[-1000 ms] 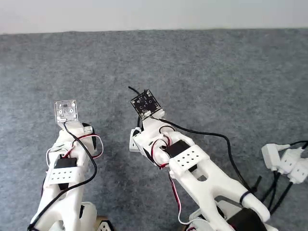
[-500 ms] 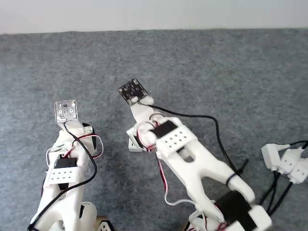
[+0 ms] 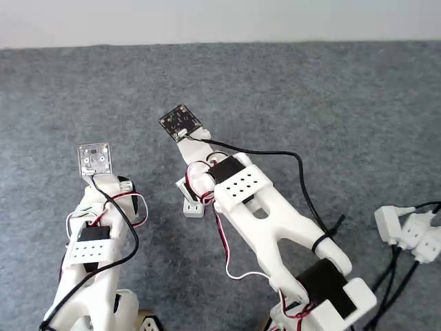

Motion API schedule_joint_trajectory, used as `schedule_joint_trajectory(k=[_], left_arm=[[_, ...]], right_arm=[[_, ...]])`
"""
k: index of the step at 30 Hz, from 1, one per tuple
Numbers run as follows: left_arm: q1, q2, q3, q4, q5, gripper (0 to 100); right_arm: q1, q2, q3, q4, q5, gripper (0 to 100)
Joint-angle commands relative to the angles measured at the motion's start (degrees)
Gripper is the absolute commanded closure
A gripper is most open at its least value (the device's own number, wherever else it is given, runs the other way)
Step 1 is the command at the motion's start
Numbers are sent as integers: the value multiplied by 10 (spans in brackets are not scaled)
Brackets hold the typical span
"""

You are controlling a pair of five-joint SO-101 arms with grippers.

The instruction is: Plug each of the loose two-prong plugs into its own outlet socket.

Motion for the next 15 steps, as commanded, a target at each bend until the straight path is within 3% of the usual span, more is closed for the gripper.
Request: schedule_joint_trajectory(k=[1, 15], left_arm=[[-3, -15, -6, -16, 2, 987], [-12, -15, -7, -17, 2, 987]], right_arm=[[-7, -10, -35, 3, 6, 991], [-6, 19, -40, 15, 26, 991]])
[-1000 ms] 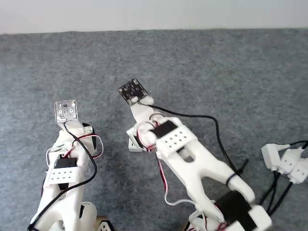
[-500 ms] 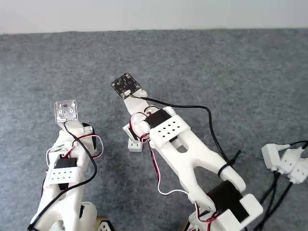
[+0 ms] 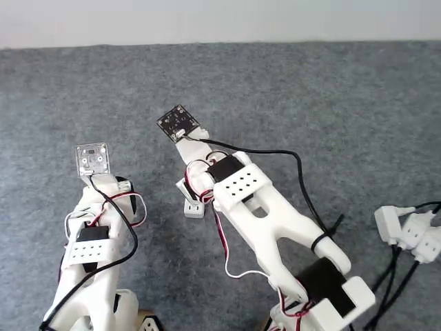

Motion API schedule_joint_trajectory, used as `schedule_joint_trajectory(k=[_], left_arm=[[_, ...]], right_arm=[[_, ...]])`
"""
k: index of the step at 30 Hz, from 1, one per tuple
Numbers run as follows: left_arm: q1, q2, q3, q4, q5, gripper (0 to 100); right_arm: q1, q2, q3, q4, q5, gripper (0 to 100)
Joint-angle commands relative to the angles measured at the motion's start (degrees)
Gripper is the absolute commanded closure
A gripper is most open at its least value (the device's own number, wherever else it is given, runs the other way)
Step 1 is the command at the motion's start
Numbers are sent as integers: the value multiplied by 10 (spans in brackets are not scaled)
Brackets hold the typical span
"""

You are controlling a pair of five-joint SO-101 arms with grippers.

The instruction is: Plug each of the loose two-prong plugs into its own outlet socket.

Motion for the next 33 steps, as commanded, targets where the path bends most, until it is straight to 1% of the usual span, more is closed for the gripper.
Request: schedule_joint_trajectory(k=[1, 9, 16, 26, 33], left_arm=[[-5, -15, -7, -17, 2, 987], [-5, -15, -7, -17, 2, 987], [-5, -15, -7, -17, 2, 987], [-5, -15, -7, -17, 2, 987], [-5, -15, -7, -17, 2, 987]], right_arm=[[-6, 15, -27, 4, 7, 991], [-7, 60, -26, -16, 16, 991], [-10, 143, -29, -29, 16, 991], [-10, 124, -18, -28, 15, 991], [-25, 126, -17, 22, 11, 991]])
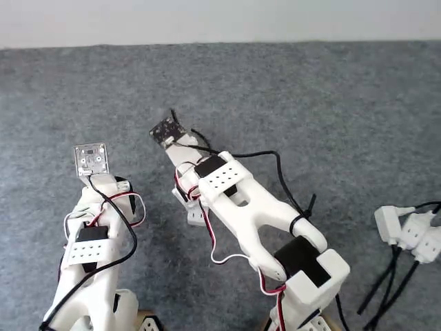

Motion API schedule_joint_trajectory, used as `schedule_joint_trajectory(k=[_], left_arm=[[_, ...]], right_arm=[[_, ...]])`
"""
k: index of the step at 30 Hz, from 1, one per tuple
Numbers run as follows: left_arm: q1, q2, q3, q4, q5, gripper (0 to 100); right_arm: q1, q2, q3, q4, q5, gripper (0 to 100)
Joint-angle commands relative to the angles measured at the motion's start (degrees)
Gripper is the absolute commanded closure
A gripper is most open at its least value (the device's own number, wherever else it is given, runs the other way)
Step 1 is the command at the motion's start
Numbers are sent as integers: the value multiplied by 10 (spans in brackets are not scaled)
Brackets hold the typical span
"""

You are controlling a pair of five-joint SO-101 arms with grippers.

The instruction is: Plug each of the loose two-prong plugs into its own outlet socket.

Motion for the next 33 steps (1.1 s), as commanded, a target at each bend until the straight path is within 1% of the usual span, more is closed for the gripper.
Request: schedule_joint_trajectory(k=[1, 6, 9, 12, 14, 17, 21, 23, 29, 33], left_arm=[[-1, -15, -7, -17, 2, 987], [-1, -15, -7, -17, 2, 986], [-1, -15, -7, -17, 2, 986], [-1, -15, -7, -17, 2, 986], [-1, -15, -7, -17, 2, 986], [-1, -15, -7, -17, 2, 986], [-1, -15, -7, -17, 2, 986], [-1, -15, -7, -17, 2, 985], [-1, -14, -7, -18, 2, 985], [-1, -14, -7, -18, 2, 985]], right_arm=[[-9, -1, 18, 23, 3, 991], [-8, -5, 11, -7, 5, 976], [-8, -5, -16, -5, 5, 890], [-14, -6, -54, 29, 2, 822], [-15, -7, -77, 57, -5, 819], [-11, -7, -98, 87, -53, 819], [-15, -4, -91, 114, -91, 816], [-29, -4, -65, 108, -110, 816], [-72, 0, -20, 52, -127, 814], [-78, 1, -18, 38, -136, 786]])
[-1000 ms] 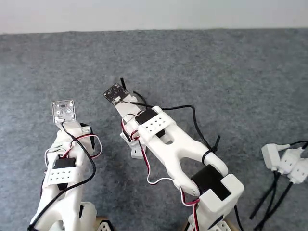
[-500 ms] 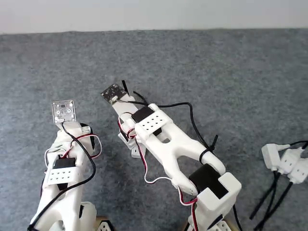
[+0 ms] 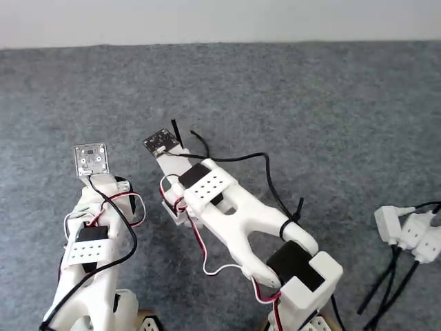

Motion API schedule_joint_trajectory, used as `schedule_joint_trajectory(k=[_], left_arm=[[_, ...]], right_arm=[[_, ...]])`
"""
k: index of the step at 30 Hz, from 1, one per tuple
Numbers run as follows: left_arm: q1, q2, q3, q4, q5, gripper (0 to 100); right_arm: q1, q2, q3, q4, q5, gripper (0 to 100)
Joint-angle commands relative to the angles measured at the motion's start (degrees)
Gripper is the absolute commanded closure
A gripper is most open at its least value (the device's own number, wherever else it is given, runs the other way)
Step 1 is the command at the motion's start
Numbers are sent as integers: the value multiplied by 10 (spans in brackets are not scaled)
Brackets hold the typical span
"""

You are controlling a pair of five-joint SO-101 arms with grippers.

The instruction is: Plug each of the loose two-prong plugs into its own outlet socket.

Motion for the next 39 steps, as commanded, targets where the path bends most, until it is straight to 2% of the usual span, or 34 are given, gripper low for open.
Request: schedule_joint_trajectory(k=[1, 11, 13, 16, 18, 20, 22, 27, 32, 34, 39], left_arm=[[-1, -14, -7, -18, 2, 985], [-2, -14, -7, -18, 2, 985], [-2, -14, -7, -18, 2, 985], [-2, -14, -7, -18, 2, 985], [-2, -14, -7, -18, 2, 985], [-2, -14, -7, -18, 2, 985], [-2, -14, -7, -18, 2, 985], [-2, -15, -8, -26, 2, 985], [-2, -15, -10, -29, 2, 985], [-2, -15, -10, -28, 2, 985], [-1, -15, -10, -27, 2, 985]], right_arm=[[-18, 0, 5, -19, -11, 776], [-15, 78, -69, 42, -11, 774], [-15, 95, -92, 56, -9, 831], [-13, 107, -108, 65, -7, 996], [-12, 107, -108, 65, -6, 965], [1, 106, -107, 65, 10, 997], [21, 102, -107, 65, 23, 989], [91, 39, -82, 89, 54, 990], [192, -88, -9, 97, 93, 990], [247, -144, 28, 95, 107, 990], [438, -246, 103, 85, 158, 990]])
